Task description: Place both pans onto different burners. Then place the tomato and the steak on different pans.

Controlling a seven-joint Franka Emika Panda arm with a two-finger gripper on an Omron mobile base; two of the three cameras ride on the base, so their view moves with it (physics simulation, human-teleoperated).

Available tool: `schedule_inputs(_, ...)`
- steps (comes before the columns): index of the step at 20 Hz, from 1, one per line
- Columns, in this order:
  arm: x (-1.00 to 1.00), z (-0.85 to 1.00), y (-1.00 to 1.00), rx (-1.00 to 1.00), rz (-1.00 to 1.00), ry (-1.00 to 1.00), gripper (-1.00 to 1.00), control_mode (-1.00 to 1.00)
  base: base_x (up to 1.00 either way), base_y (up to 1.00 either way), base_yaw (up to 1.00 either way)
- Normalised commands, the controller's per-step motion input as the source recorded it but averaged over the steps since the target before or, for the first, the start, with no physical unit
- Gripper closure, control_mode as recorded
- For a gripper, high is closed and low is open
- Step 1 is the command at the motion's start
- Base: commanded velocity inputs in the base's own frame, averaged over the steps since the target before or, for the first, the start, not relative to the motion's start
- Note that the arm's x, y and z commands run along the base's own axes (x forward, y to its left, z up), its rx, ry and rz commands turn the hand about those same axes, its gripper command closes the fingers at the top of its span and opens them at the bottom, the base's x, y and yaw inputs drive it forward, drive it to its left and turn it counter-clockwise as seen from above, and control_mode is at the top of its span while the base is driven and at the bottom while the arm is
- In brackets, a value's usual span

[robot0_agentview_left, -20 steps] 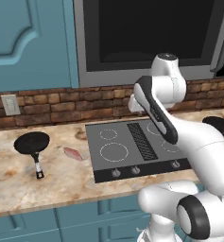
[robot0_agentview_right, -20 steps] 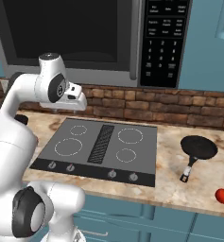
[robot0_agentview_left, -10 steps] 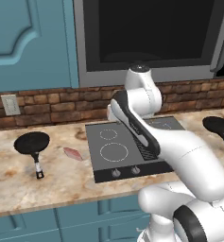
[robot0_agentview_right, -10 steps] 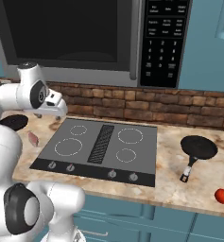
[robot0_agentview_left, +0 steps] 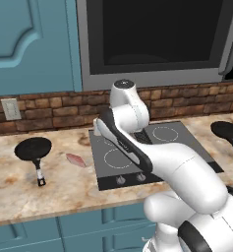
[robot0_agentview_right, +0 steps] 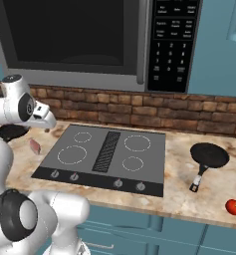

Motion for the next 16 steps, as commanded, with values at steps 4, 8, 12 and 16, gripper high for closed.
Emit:
schedule_inputs(4,0.00,-0.11,0.36,0.00,0.00,0.00,-1.00,-1.00,0.00,0.00,0.00)
schedule_inputs(8,0.00,-0.15,0.32,0.00,0.00,0.00,-1.00,-1.00,0.00,0.00,0.00)
schedule_inputs(12,0.00,-0.19,0.32,0.01,0.00,0.03,-1.00,-1.00,0.00,0.00,0.00)
schedule_inputs(16,0.00,-0.19,0.27,0.07,0.00,0.05,-1.00,-1.00,0.00,0.00,0.00)
